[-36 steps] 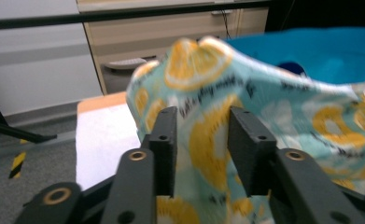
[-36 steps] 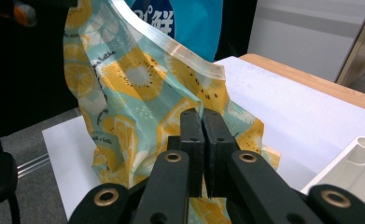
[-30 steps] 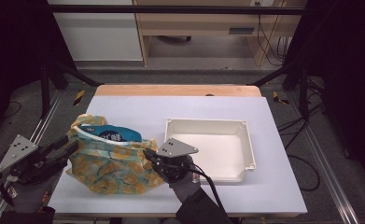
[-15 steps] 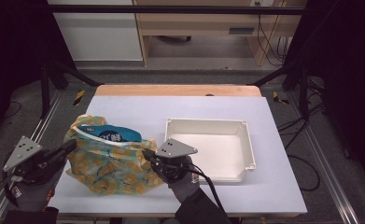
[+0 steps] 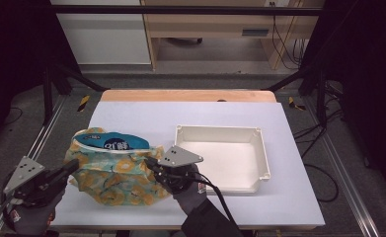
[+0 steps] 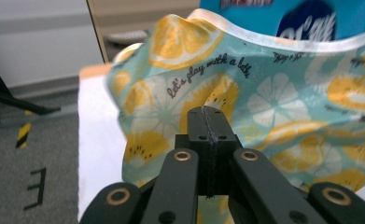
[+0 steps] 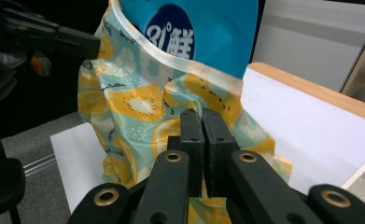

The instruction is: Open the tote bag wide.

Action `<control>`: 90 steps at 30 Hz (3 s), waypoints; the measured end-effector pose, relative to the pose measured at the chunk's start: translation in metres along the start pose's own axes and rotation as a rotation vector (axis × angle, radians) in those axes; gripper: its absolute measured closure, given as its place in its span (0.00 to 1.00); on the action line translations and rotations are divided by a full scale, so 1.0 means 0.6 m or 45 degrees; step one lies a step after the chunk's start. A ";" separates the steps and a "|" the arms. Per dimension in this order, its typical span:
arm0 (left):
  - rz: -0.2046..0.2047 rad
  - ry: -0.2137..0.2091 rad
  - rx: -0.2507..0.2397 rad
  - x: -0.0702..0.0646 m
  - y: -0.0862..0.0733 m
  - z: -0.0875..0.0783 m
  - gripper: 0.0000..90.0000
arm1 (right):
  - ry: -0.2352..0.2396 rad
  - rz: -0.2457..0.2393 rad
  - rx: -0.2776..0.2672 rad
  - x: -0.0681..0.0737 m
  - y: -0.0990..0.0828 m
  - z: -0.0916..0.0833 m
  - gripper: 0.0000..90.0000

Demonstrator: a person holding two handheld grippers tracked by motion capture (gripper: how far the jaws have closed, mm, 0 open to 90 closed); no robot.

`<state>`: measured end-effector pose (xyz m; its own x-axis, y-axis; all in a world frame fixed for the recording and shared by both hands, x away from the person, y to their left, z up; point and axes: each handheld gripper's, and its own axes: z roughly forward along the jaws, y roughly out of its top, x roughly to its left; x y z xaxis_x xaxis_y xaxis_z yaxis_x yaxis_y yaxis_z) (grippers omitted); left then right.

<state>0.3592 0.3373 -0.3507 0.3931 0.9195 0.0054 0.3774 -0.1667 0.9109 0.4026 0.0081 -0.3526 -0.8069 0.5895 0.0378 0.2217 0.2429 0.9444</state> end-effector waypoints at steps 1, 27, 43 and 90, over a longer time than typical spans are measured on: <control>0.002 -0.001 0.010 -0.001 -0.003 0.004 1.00 | 0.000 0.006 0.005 -0.001 -0.003 0.000 0.98; 0.006 -0.073 0.038 -0.013 -0.032 0.017 1.00 | -0.029 0.083 0.021 -0.012 -0.052 -0.013 0.99; 0.015 -0.071 0.149 -0.011 -0.069 0.041 1.00 | -0.001 0.133 0.091 -0.008 -0.097 0.015 0.99; 0.109 -0.081 0.476 -0.005 -0.143 0.118 1.00 | -0.052 0.184 0.318 0.007 -0.211 0.086 0.96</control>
<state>0.3849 0.3238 -0.4580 0.4830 0.8748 0.0384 0.6163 -0.3708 0.6948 0.3994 0.0196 -0.4885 -0.7356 0.6609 0.1485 0.4648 0.3331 0.8204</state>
